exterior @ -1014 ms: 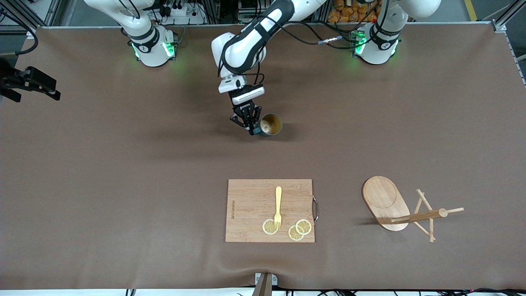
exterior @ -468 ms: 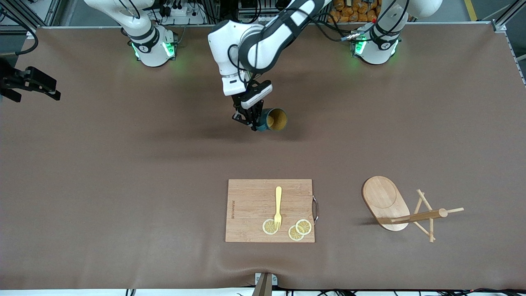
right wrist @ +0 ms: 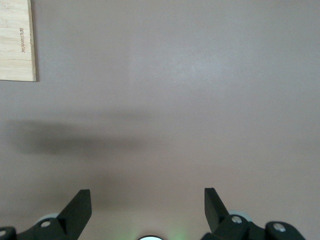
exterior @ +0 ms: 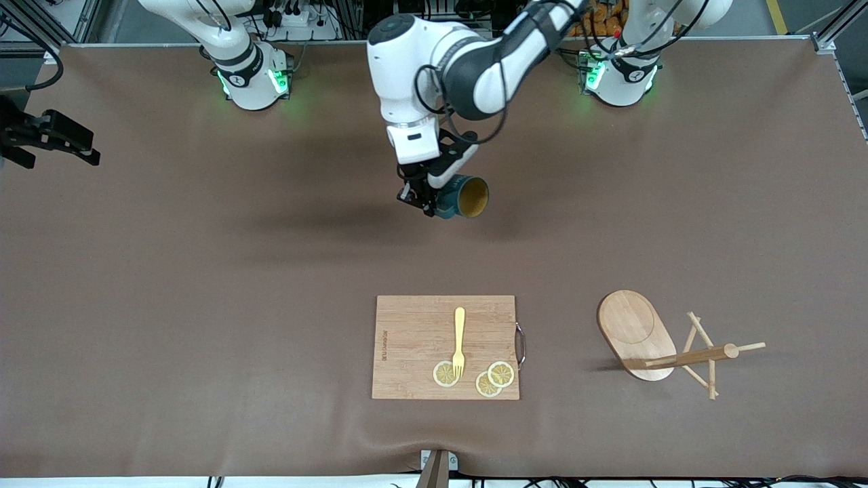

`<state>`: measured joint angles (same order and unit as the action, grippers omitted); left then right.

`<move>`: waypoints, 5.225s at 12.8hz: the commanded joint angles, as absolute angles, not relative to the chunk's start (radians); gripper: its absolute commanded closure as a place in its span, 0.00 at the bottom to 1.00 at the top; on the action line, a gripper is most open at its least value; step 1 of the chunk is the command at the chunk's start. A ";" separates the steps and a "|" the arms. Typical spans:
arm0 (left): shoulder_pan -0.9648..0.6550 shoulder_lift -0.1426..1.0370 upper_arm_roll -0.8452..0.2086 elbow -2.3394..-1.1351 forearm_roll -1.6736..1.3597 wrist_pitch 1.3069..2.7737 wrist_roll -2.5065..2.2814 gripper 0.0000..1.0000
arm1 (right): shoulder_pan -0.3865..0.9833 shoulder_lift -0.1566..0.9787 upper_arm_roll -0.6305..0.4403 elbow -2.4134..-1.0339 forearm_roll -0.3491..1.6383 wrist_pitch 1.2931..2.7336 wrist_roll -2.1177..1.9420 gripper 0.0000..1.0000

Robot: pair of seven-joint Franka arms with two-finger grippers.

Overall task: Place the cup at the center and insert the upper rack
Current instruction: 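Lift the mug with the left gripper toward the wooden stand, then hang the mug handle onto the stand peg with the left gripper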

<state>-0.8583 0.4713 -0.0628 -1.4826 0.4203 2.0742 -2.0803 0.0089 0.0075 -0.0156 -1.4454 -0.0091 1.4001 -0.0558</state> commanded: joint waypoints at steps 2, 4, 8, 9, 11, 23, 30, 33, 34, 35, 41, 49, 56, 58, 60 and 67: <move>-0.754 0.404 -0.074 -1.503 0.292 2.108 -1.956 1.00 | 0.015 0.002 -0.018 -1.445 -0.026 1.396 -0.054 0.00; -0.677 0.377 -0.075 -1.503 0.173 2.120 -1.869 1.00 | 0.017 0.002 -0.018 -1.445 -0.026 1.397 -0.054 0.00; -0.549 0.342 -0.075 -1.503 -0.027 2.137 -1.744 1.00 | 0.018 0.002 -0.017 -1.445 -0.026 1.396 -0.054 0.00; -0.520 0.336 -0.074 -1.503 -0.082 2.137 -1.700 1.00 | 0.017 0.002 -0.017 -1.445 -0.026 1.397 -0.054 0.00; -0.444 0.327 -0.075 -1.503 -0.214 2.135 -1.614 1.00 | 0.017 0.002 -0.017 -1.445 -0.026 1.396 -0.054 0.00; -0.077 0.327 -0.074 -1.505 -0.754 1.985 -1.157 1.00 | 0.018 0.002 -0.017 -1.445 -0.026 1.397 -0.054 0.00; 0.089 0.379 -0.072 -1.503 -0.894 1.812 -0.927 1.00 | 0.017 0.002 -0.017 -1.445 -0.026 1.396 -0.054 0.00; 0.144 0.414 -0.072 -1.503 -0.933 1.758 -0.830 1.00 | 0.017 0.002 -0.017 -1.445 -0.026 1.396 -0.054 0.00; 0.159 0.420 -0.072 -1.503 -0.934 1.755 -0.804 1.00 | 0.018 0.002 -0.017 -1.445 -0.026 1.396 -0.054 0.00; 0.172 0.431 -0.072 -1.503 -0.936 1.755 -0.793 1.00 | 0.026 0.003 -0.017 -1.445 -0.026 1.399 -0.052 0.00; 0.187 0.456 -0.074 -1.485 -0.945 1.755 -0.764 1.00 | 0.041 0.003 -0.017 -1.445 -0.026 1.405 -0.052 0.00; 0.189 0.474 -0.074 -1.476 -1.021 1.755 -0.692 1.00 | 0.049 0.008 -0.017 -1.447 -0.028 1.405 -0.052 0.00; 0.201 0.529 -0.074 -1.422 -1.063 1.755 -0.678 1.00 | 0.064 0.011 -0.018 -1.445 -0.029 1.408 -0.052 0.00; 0.206 0.543 -0.075 -1.417 -1.065 1.755 -0.666 1.00 | 0.060 0.011 -0.018 -1.445 -0.029 1.408 -0.052 0.00; 0.207 0.561 -0.074 -1.401 -1.081 1.755 -0.650 1.00 | 0.058 0.011 -0.018 -1.445 -0.029 1.407 -0.052 0.00; 0.219 0.601 -0.075 -1.364 -1.085 1.756 -0.640 1.00 | -0.026 0.005 -0.025 -1.443 0.032 1.390 -0.049 0.00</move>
<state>0.2074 0.5734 -0.0654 -1.4015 -1.0610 1.7702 -0.6536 0.0249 0.0090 -0.0328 -1.4494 -0.0091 1.4003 -0.0526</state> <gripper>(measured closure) 0.952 0.000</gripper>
